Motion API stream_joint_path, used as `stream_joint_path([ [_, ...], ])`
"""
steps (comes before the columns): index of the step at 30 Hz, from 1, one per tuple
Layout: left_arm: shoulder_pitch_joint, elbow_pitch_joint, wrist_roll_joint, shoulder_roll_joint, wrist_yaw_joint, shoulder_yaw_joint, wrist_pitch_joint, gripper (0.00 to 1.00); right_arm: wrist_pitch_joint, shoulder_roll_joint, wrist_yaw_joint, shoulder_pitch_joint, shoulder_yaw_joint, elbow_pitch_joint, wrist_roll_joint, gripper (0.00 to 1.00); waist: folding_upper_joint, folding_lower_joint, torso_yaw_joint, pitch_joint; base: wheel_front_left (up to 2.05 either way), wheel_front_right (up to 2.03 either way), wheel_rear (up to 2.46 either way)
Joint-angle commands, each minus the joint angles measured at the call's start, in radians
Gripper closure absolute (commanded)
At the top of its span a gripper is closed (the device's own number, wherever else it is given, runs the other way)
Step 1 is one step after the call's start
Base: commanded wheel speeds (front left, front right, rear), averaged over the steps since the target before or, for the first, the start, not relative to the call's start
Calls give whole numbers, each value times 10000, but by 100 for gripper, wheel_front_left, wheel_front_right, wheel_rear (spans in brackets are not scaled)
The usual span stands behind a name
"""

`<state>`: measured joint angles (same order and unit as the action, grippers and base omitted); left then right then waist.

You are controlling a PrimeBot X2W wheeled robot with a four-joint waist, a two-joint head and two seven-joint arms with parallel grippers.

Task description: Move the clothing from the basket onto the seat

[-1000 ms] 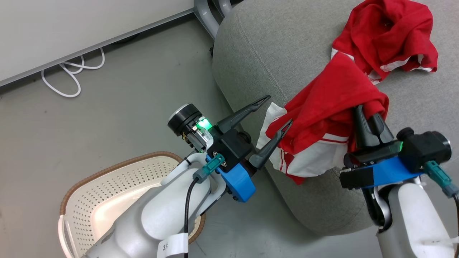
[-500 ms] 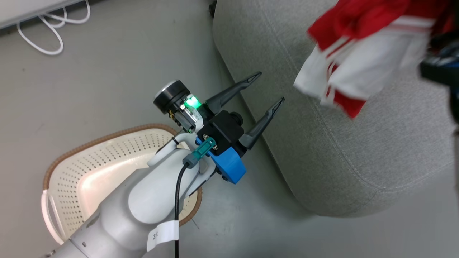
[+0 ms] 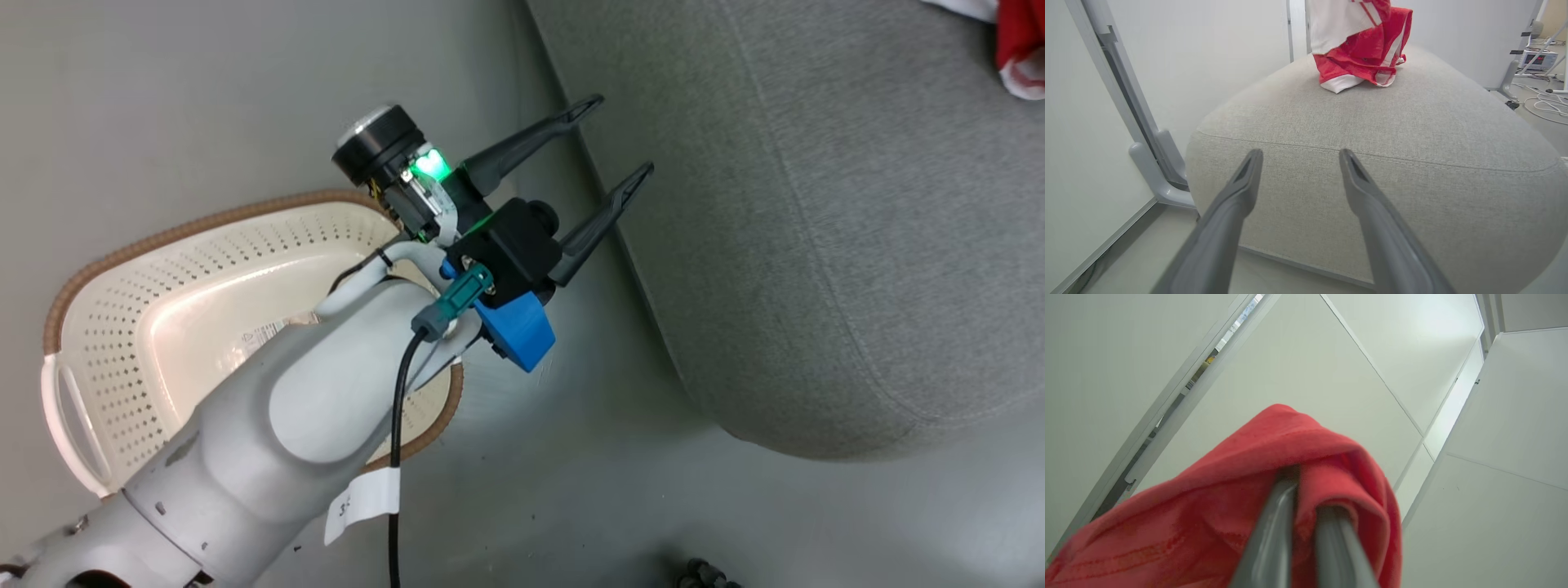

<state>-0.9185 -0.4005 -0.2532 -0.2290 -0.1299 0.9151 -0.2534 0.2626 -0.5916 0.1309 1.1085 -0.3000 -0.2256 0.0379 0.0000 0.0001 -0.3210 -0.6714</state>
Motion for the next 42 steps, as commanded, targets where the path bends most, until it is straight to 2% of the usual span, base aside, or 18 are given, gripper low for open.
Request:
stream_joint_path([
  [1, -273, 68, 77, -110, -6, 19, 27, 0, 32, -239, -2, 120, -267, -453, -20, 100, 0, -1, 172, -402, 0, 0, 0],
  [6, -567, 225, 94, -185, 3, 70, 111, 0, 34, -534, -1, -340, -725, -1682, -219, 100, 0, -1, 275, -823, 0, 0, 0],
  [20, -760, 531, 50, -504, 107, 129, 318, 0, 34, 1325, -2, -1860, -1535, -3083, -496, 100, 0, -1, 312, -1403, 0, 0, 0],
  [27, -825, 617, 22, -574, 186, 172, 372, 0, 34, 1281, -1, -1820, -1325, -3959, -278, 100, 0, -1, 297, -1383, 0, 0, 0],
  [28, -807, 609, 14, -575, 186, 182, 362, 0, 34, 1309, -2, -1840, -1320, -4000, -265, 53, 0, -1, 278, -1344, 0, 0, 0],
  [29, -782, 601, 4, -563, 190, 197, 349, 0, 34, 1359, -2, -1891, -1351, -4063, -258, 0, 0, -1, 263, -1298, 0, 0, 0],
  [42, -293, 265, -275, -205, 334, 189, -3, 0, 35, 2193, -1, -4133, -1748, -3172, -150, 0, 0, -1, 156, -97, 0, 0, 0],
])
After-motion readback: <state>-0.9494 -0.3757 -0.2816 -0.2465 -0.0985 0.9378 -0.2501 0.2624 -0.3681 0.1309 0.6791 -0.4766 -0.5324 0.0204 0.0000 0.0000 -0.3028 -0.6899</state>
